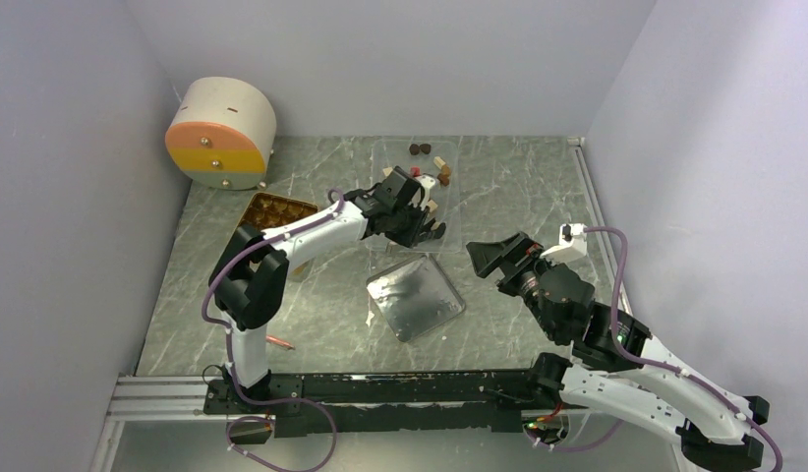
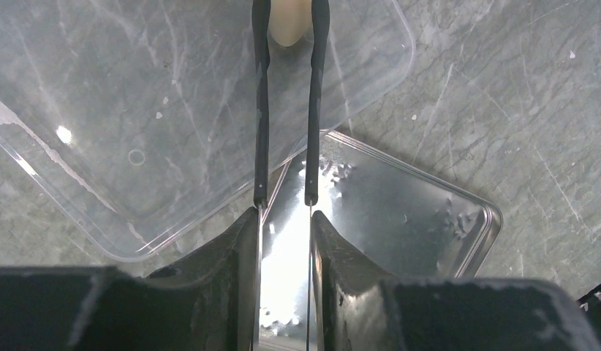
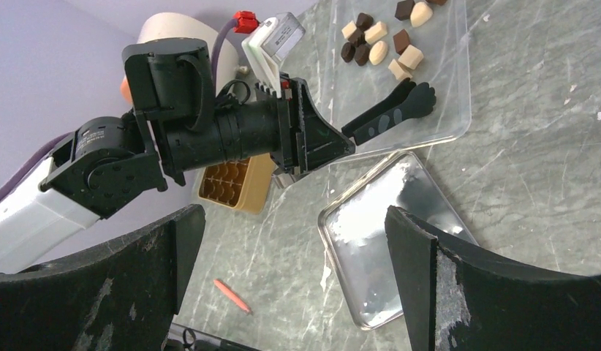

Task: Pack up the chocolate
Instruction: Pick up the fake chocolate from the plate, then place the fake chocolate in the packing box.

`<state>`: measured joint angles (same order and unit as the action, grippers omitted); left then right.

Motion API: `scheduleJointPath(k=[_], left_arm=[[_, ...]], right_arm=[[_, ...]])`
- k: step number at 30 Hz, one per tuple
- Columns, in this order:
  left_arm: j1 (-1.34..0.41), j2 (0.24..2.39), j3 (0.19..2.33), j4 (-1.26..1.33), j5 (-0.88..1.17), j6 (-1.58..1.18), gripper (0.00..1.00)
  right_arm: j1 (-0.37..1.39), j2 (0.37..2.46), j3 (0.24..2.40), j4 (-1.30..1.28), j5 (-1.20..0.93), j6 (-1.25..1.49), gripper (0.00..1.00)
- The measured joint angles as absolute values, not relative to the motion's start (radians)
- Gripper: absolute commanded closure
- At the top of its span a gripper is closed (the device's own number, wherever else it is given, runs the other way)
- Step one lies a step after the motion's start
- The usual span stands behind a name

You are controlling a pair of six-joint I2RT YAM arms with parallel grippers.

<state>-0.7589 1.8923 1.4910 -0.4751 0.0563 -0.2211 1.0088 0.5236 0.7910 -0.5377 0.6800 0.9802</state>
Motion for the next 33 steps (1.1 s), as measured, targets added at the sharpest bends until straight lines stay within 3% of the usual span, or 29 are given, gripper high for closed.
scheduleJointPath(k=[7,33], left_arm=[[-0.762,1.892,1.491,-0.475,0.055,-0.222,0.85],[-0.694,1.691,1.480,-0.578,-0.093,-0.336,0.85]], right_arm=[[1.009,0.523,0.789,-0.538,0.680,0.981,0.01],[1.009,0.542,0.773,-0.536,0.670,0.980,0.02]])
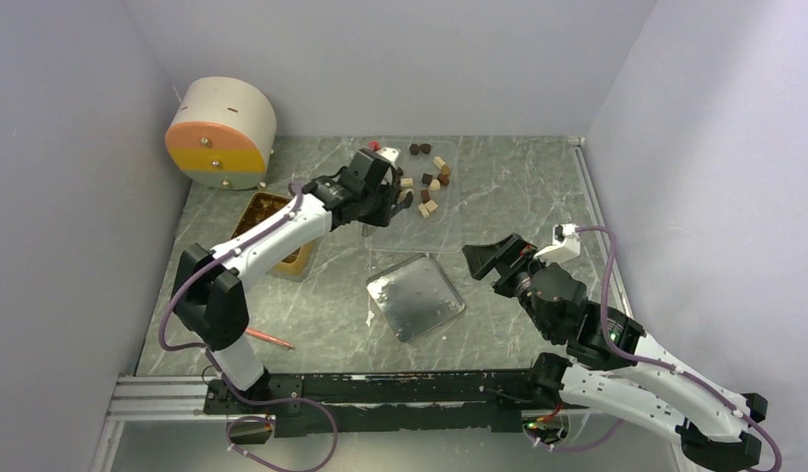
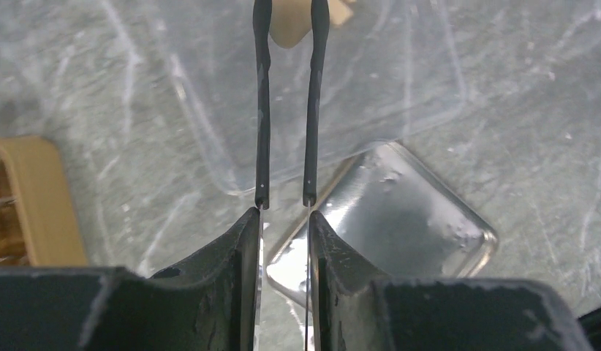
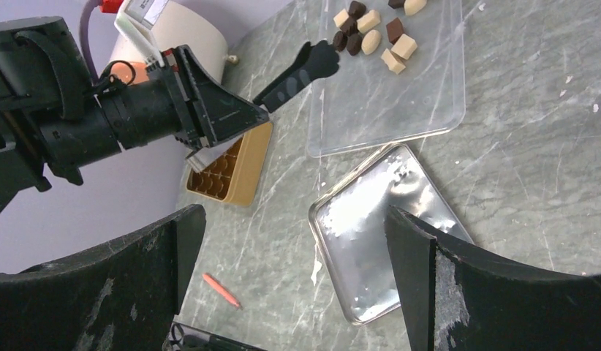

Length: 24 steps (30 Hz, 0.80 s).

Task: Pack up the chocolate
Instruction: Place the fake chocolate in the packing box.

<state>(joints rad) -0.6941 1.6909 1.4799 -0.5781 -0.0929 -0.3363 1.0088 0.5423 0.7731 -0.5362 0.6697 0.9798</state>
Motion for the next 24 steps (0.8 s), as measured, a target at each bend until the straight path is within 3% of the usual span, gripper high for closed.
scheduleJointPath(k=[24], left_arm=[[-0.161,1.403,1.285,-0.654,-0.207,-0.366,0.82]], right_arm=[[1.009,0.564,0.750,-0.530,0.646,0.975,0.02]])
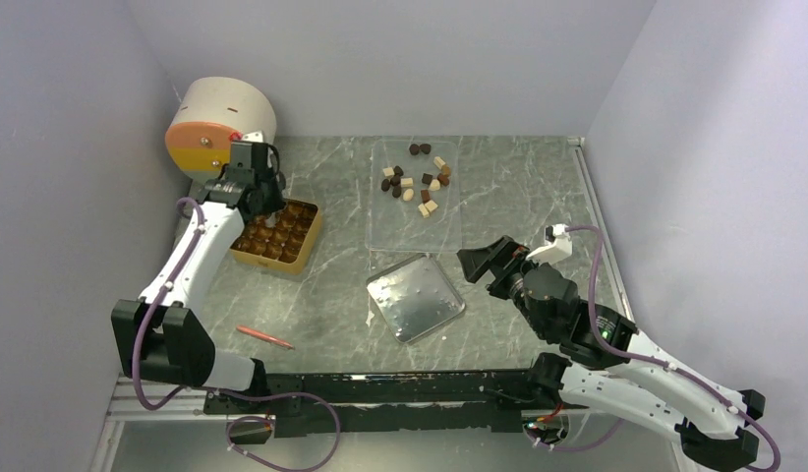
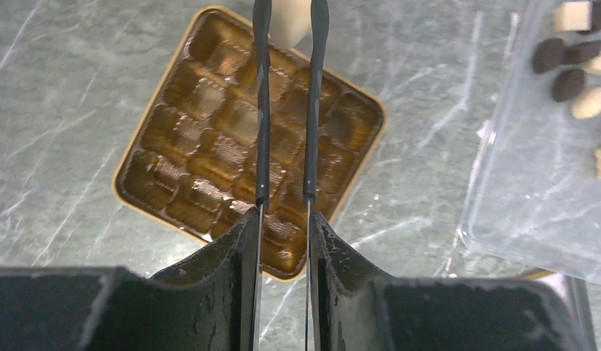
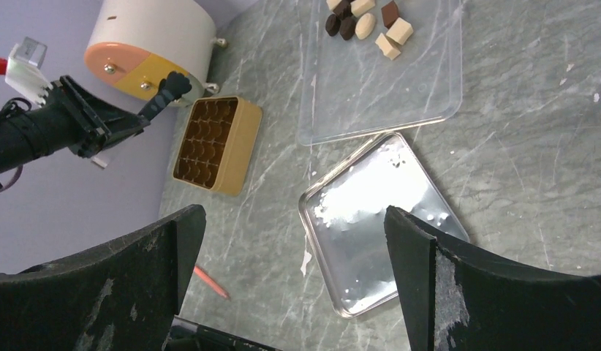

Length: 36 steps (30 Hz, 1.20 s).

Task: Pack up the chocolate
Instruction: Place the fake chocolate in the packing box.

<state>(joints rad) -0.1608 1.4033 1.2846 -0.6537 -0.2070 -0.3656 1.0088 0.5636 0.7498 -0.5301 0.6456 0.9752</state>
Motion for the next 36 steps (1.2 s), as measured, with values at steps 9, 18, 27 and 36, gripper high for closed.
scheduleJointPath(k=[9,18,27,36], left_arm=[[-0.043,1.394,1.171,-0.620,-0.199,-0.387,0.82],[-0.023,1.394,1.161,-0.583,-0.171,-0.387,0.77],[-0.016,1.420,1.161,-0.580,-0.156,-0.387,0.69],[-0.014,1.427,1.161,-0.580,-0.155,-0.387,0.56]], right_arm=[[1.008,0.576,0.750,-0.529,0.645,0.975,0.02],[1.009,0.588,0.749,-0.527,0.642,0.976,0.02],[1.009,0.590,0.749,-0.525,0.643,0.976,0.02],[1.009,0.581,0.749,-0.526,0.643,0.976,0.02]])
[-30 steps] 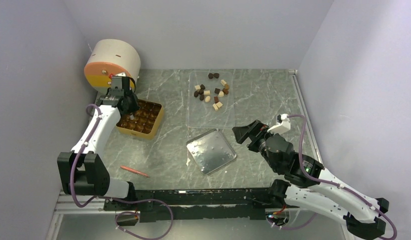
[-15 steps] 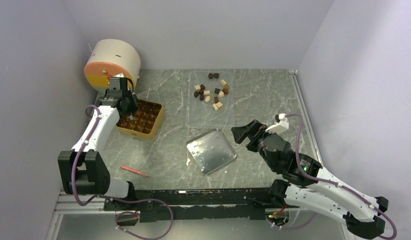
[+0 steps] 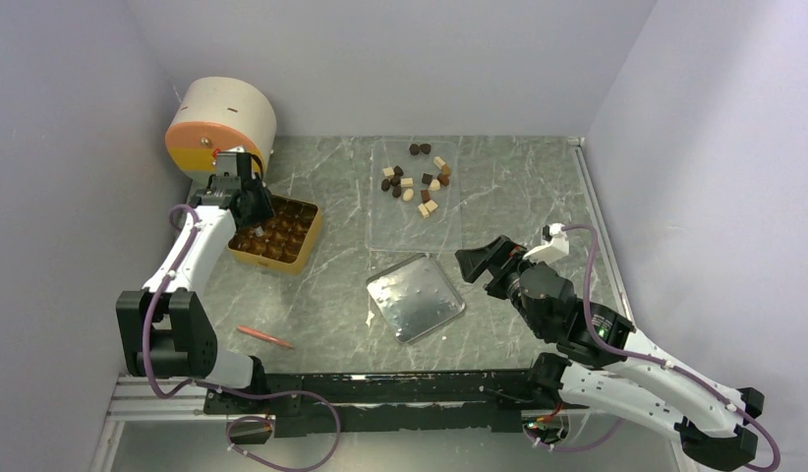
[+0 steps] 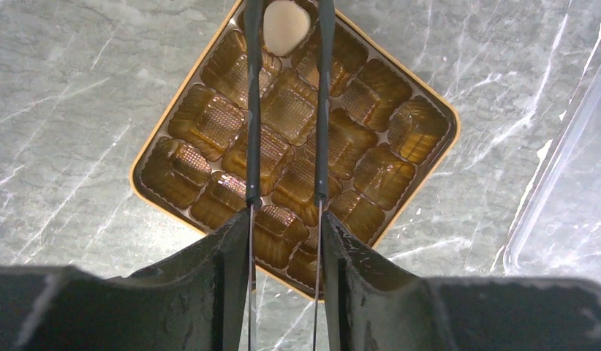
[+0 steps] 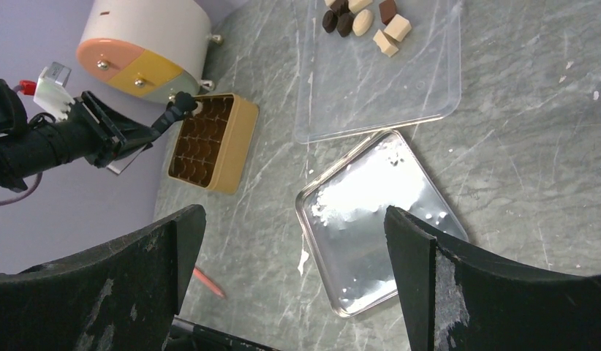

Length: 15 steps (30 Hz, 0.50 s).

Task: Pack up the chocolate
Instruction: Place the fake chocolate in the packing box.

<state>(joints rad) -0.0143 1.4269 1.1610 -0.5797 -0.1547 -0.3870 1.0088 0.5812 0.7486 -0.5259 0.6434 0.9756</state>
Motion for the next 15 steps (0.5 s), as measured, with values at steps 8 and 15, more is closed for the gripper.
scheduleJointPath(k=[8,15], left_arm=[[-0.014,1.431,1.161,-0.580,-0.154,-0.387,0.54],[-0.014,1.431,1.166,-0.587,-0.144,-0.387,0.57]], right_arm=[[1.009,0.582,0.749,-0.526,0.643,0.976,0.02],[1.009,0.582,0.749,-0.527,0.643,0.976,0.02]])
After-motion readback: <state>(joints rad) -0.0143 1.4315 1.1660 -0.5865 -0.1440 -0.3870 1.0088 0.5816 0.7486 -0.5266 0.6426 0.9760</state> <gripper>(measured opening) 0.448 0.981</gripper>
